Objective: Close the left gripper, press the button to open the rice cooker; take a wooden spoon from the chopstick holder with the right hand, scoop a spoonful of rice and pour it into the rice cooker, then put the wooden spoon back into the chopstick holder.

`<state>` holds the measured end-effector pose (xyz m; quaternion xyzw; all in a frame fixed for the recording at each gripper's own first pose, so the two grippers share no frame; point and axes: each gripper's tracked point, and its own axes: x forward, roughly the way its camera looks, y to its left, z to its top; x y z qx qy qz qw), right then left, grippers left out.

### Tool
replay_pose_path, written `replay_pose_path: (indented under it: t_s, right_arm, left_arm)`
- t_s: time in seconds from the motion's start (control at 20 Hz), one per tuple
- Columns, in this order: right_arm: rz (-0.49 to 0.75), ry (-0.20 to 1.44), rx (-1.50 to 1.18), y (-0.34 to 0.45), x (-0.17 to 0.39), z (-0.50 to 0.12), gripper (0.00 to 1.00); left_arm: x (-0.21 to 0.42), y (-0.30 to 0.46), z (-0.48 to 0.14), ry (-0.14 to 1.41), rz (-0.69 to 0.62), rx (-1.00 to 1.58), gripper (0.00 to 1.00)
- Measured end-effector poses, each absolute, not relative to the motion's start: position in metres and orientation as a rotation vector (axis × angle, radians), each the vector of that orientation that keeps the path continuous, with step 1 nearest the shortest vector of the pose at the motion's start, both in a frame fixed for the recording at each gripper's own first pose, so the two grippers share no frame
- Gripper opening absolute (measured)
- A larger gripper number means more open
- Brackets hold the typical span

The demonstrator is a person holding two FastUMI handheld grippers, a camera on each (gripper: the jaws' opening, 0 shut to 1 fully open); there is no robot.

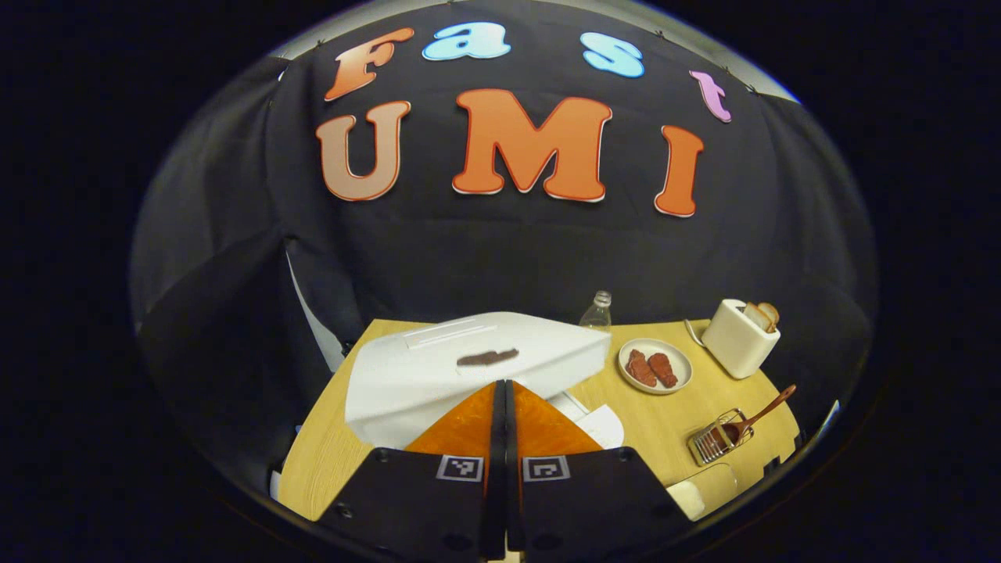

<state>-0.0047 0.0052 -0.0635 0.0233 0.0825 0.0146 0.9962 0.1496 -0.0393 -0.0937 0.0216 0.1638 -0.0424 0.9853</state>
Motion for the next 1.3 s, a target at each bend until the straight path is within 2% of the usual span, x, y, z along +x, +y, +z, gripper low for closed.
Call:
replay_pose_path:
  t_s: [0.15,0.45,0.75,0.8,0.85,0.9,1.0,1.05,1.15,1.2,1.3]
  right_arm:
    - [0.038,0.162,0.063,0.005,0.001,-0.065,0.95]
    - [0.055,0.171,0.094,0.003,0.023,-0.084,0.95]
    - [0.081,0.188,0.136,0.008,0.058,-0.113,0.95]
    - [0.078,0.202,0.149,0.006,0.066,-0.122,1.0]
    - [0.078,0.218,0.173,0.006,0.071,-0.129,0.95]
    - [0.079,0.228,0.204,0.006,0.075,-0.135,0.95]
    - [0.083,0.252,0.264,0.006,0.086,-0.15,0.95]
    - [0.073,0.268,0.267,0.005,0.091,-0.161,0.95]
    - [0.063,0.308,0.27,0.002,0.099,-0.185,0.95]
    - [0.064,0.329,0.286,0.002,0.103,-0.194,0.95]
    - [0.071,0.363,0.326,0.005,0.109,-0.209,0.95]
  left_arm:
    - [0.127,-0.029,-0.045,0.205,-0.064,0.028,0.05]
    - [0.077,-0.006,0.026,0.055,-0.007,-0.012,0.05]
    - [0.043,0.015,0.053,-0.014,0.064,-0.037,0.05]
    - [0.041,0.021,0.057,-0.032,0.081,-0.037,0.05]
    - [0.035,0.03,0.062,-0.051,0.105,-0.033,0.08]
    - [0.032,0.036,0.065,-0.064,0.128,-0.024,0.08]
    - [0.018,0.055,0.074,-0.091,0.196,-0.012,0.18]
    - [0.013,0.063,0.079,-0.1,0.224,-0.007,0.19]
    - [0.006,0.07,0.08,-0.112,0.259,-0.014,0.27]
    - [-0.001,0.075,0.082,-0.121,0.276,-0.027,0.27]
    - [-0.008,0.08,0.086,-0.134,0.29,-0.044,0.4]
